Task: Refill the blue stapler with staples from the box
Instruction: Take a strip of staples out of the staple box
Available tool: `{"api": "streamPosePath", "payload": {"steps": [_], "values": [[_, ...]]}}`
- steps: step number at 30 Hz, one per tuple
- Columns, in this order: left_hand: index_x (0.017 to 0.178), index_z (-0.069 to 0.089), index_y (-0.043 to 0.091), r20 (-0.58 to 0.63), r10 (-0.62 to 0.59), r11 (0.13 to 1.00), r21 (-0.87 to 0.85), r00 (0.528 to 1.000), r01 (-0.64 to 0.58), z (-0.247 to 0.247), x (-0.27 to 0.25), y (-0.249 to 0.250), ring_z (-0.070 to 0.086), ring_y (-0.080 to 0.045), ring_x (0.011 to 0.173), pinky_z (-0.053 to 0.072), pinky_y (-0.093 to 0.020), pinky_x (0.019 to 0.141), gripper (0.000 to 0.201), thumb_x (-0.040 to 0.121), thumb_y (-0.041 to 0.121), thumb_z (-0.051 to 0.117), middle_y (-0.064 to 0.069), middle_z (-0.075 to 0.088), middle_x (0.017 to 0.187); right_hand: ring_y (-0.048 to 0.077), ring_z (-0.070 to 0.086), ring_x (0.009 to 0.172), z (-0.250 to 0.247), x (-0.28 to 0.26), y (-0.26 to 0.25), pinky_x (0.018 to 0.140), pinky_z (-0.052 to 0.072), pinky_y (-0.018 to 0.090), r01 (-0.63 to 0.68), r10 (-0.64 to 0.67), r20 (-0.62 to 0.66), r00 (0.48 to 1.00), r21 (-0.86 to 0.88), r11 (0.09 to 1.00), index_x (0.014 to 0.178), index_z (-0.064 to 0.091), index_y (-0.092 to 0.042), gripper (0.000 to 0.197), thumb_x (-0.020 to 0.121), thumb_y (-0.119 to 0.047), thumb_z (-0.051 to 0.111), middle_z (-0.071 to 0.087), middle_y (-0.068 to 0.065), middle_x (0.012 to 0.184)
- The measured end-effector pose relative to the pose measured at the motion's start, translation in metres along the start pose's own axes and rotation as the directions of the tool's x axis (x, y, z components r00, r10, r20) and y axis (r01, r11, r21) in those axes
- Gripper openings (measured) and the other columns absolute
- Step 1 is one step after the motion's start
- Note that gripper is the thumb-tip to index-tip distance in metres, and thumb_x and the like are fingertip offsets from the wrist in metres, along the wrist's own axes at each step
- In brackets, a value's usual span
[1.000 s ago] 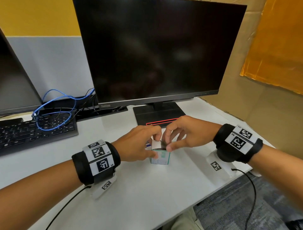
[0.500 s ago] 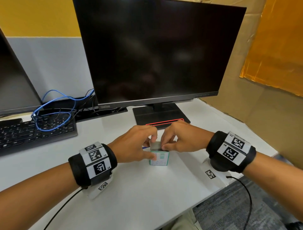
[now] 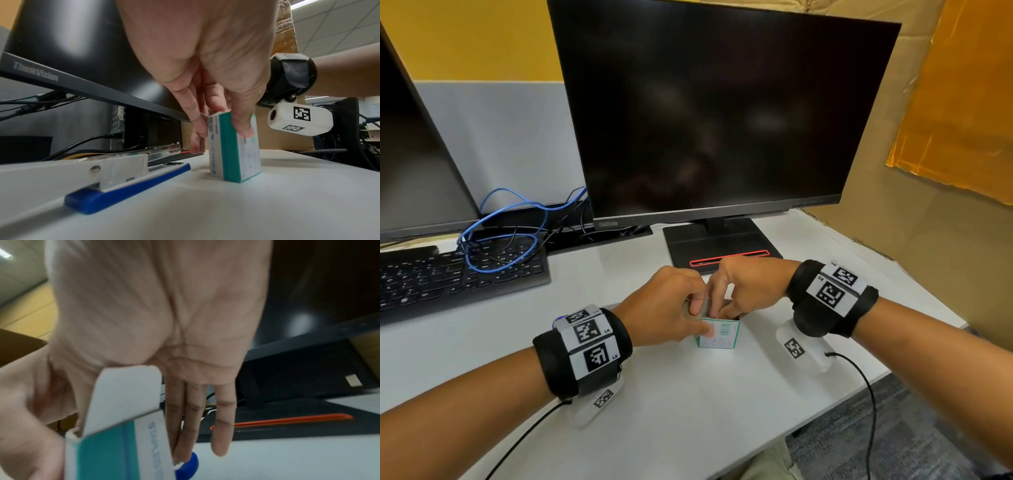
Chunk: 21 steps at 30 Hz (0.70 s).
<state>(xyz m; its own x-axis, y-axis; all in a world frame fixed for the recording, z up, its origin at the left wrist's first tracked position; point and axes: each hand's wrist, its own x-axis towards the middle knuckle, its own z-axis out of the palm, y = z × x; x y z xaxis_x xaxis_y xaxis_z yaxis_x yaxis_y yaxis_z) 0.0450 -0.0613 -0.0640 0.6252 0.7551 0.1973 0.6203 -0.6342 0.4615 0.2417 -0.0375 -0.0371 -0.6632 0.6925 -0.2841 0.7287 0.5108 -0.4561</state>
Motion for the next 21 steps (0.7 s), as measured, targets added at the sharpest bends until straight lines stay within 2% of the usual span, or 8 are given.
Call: {"api": "streamPosePath", "payload": {"steps": [3,7,11,13,14,17,19,21], "values": [[0.068,0.059,0.012,0.000,-0.017,1.000,0.003,1.000,0.017,0.001,0.000,0.000,0.066,-0.016,0.081,0.060,-0.034,0.069,0.035,0.069,0.036,0.084,0.003,0.067,0.085,0.009,0.067,0.097,0.002,-0.001,0.001,0.070,0.046,0.000,-0.003,0.005,-0.039,0.999,0.045,0.999,0.099,0.080,-0.013,0.015,0.089,-0.013,0.069,0.076,0.001,0.113],[0.073,0.057,0.016,-0.019,-0.070,0.998,-0.010,0.997,0.070,-0.002,-0.003,0.002,0.066,-0.016,0.082,0.061,-0.033,0.067,0.040,0.066,0.043,0.085,0.006,0.066,0.086,0.013,0.069,0.098,-0.003,-0.008,0.002,0.069,0.048,0.001,-0.008,0.019,-0.136,0.991,0.081,0.997,0.092,0.080,-0.012,0.011,0.085,-0.017,0.075,0.077,0.000,0.109],[0.085,0.062,0.016,-0.098,-0.120,0.985,-0.134,0.988,0.107,-0.012,-0.008,0.007,0.067,-0.015,0.071,0.062,-0.028,0.061,0.046,0.058,0.040,0.090,0.003,0.068,0.080,0.015,0.071,0.089,-0.011,-0.023,0.002,0.072,0.055,0.013,0.016,0.063,-0.321,0.945,0.238,0.971,0.085,0.079,-0.010,0.005,0.084,-0.013,0.076,0.078,0.004,0.096],[0.092,0.062,0.015,-0.129,-0.142,0.958,-0.267,0.981,0.103,-0.016,-0.010,0.009,0.070,-0.017,0.072,0.063,-0.026,0.064,0.047,0.059,0.032,0.092,-0.002,0.071,0.081,0.015,0.071,0.083,-0.015,-0.029,0.002,0.075,0.060,0.023,0.027,0.111,-0.422,0.900,0.308,0.951,0.088,0.078,-0.009,0.005,0.085,-0.012,0.075,0.077,0.005,0.092],[0.094,0.062,0.015,-0.140,-0.137,0.944,-0.319,0.981,0.087,-0.016,-0.010,0.010,0.072,-0.017,0.075,0.063,-0.027,0.068,0.047,0.060,0.028,0.092,-0.001,0.072,0.084,0.016,0.071,0.080,-0.016,-0.032,0.001,0.072,0.060,0.027,0.021,0.143,-0.454,0.880,0.337,0.941,0.088,0.077,-0.011,0.004,0.086,-0.012,0.073,0.077,0.006,0.090],[0.099,0.060,0.016,-0.120,-0.088,0.944,-0.328,0.989,0.044,-0.015,-0.009,0.013,0.073,-0.009,0.086,0.062,-0.026,0.078,0.043,0.067,0.022,0.088,0.004,0.073,0.092,0.016,0.070,0.069,-0.018,-0.036,-0.004,0.058,0.058,0.029,-0.032,0.203,-0.446,0.872,0.362,0.932,0.086,0.070,-0.014,0.006,0.091,-0.016,0.068,0.075,0.011,0.085],[0.101,0.057,0.022,-0.065,-0.064,0.960,-0.277,0.996,0.043,-0.011,-0.008,0.016,0.071,-0.004,0.094,0.062,-0.024,0.079,0.041,0.071,0.022,0.085,0.008,0.072,0.101,0.020,0.074,0.069,-0.015,-0.037,-0.008,0.056,0.060,0.029,-0.078,0.232,-0.382,0.895,0.379,0.922,0.088,0.067,-0.012,0.005,0.092,-0.015,0.066,0.075,0.012,0.090],[0.103,0.053,0.026,-0.019,-0.060,0.966,-0.252,0.998,0.053,-0.006,-0.009,0.015,0.070,-0.004,0.098,0.060,-0.016,0.078,0.041,0.075,0.020,0.082,0.010,0.067,0.109,0.026,0.077,0.074,-0.010,-0.036,-0.011,0.059,0.063,0.030,-0.089,0.240,-0.338,0.910,0.406,0.910,0.091,0.066,-0.011,0.003,0.093,-0.013,0.065,0.074,0.012,0.096]]}}
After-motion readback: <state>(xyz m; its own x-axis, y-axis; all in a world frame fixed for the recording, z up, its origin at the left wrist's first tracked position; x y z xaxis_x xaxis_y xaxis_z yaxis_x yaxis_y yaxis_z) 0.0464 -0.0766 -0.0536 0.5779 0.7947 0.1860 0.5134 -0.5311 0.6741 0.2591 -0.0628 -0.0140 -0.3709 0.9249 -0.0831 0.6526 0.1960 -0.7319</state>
